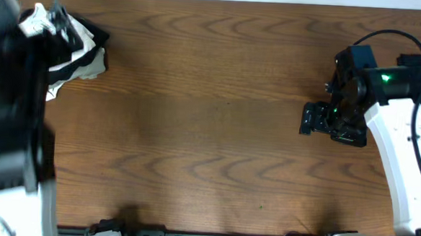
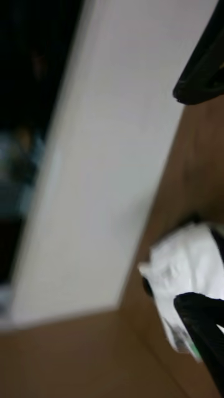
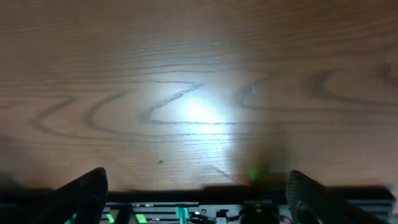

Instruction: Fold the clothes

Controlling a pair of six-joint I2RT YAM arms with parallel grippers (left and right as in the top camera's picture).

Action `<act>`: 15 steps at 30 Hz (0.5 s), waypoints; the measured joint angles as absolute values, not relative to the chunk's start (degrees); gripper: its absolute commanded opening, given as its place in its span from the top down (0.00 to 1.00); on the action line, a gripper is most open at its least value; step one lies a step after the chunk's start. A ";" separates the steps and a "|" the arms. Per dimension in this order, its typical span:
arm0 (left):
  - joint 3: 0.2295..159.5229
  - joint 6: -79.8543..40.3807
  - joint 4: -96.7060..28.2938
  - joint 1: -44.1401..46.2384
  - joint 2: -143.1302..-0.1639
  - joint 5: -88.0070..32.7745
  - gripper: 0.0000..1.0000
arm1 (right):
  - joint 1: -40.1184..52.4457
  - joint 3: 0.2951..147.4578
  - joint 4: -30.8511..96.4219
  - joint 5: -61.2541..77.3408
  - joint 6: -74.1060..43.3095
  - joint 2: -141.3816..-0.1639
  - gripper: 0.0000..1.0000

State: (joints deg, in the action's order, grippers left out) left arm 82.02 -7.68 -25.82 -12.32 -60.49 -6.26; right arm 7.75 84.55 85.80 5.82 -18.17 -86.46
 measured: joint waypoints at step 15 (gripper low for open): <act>81.80 -7.62 -46.11 -12.32 -34.63 -29.74 0.02 | 10.44 84.58 86.70 7.07 -16.67 -48.14 0.06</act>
State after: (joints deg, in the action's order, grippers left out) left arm 81.80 -7.62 -46.11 -12.32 -34.63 -29.74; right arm 10.44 84.58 86.70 7.07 -16.67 -48.14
